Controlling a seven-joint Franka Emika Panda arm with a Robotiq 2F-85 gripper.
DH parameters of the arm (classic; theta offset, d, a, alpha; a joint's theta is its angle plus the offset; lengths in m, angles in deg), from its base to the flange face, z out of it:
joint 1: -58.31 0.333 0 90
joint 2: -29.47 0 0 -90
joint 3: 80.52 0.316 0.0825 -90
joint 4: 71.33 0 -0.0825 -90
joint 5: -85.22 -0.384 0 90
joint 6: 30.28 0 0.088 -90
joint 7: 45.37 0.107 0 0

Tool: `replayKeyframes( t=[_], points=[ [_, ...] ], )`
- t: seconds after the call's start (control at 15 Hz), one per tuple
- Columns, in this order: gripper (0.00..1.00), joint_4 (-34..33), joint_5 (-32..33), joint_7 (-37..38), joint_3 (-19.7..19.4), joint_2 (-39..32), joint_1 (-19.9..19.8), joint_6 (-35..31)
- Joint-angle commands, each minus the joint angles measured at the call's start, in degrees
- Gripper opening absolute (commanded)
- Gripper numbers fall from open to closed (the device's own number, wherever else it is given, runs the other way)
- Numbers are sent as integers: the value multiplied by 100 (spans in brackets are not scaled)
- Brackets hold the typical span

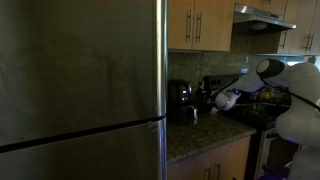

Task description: Move the jar to the back of the counter

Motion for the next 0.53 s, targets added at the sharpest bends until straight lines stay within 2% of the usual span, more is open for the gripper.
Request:
replayKeyframes(
  t=[0.0,0.13,0.2,0.33,0.47],
  points=[
    [69,2,48,203,-99,33,93,13],
    [69,1,6,289,-137,51,171,14],
    [44,2,-9,297,-145,56,186,14],
    [44,-956,-34,341,-498,-306,585,11],
    [44,-1539,36,253,-905,-642,946,12]
  ],
)
